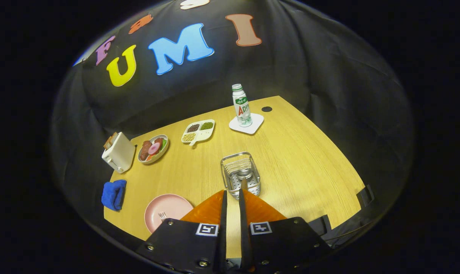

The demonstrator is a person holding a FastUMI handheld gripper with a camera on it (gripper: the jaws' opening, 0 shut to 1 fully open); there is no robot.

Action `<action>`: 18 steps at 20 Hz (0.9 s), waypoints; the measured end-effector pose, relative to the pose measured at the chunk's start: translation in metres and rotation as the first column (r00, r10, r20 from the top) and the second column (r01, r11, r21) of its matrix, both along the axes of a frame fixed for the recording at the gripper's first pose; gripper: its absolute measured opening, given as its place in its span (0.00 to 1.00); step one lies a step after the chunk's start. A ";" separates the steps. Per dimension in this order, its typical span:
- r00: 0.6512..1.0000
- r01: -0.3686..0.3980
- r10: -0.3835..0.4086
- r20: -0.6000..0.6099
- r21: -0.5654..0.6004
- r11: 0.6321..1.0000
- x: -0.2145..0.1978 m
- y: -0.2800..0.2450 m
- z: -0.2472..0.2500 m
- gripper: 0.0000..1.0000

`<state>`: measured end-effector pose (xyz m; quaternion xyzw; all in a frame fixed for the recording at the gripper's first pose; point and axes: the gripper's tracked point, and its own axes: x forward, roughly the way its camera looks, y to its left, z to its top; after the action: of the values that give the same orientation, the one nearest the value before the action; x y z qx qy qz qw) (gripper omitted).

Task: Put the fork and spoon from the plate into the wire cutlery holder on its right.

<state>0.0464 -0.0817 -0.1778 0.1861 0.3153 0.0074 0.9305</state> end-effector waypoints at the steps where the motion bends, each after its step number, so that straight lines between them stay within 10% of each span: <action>1: 1.000 -0.024 0.024 0.010 -0.008 1.000 -0.003 0.009 0.001 0.16; 18: 0.895 -0.432 0.431 -0.112 0.017 0.902 -0.058 0.197 -0.061 0.16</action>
<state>-0.0116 0.1156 -0.2387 0.1078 0.4006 0.2016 0.8873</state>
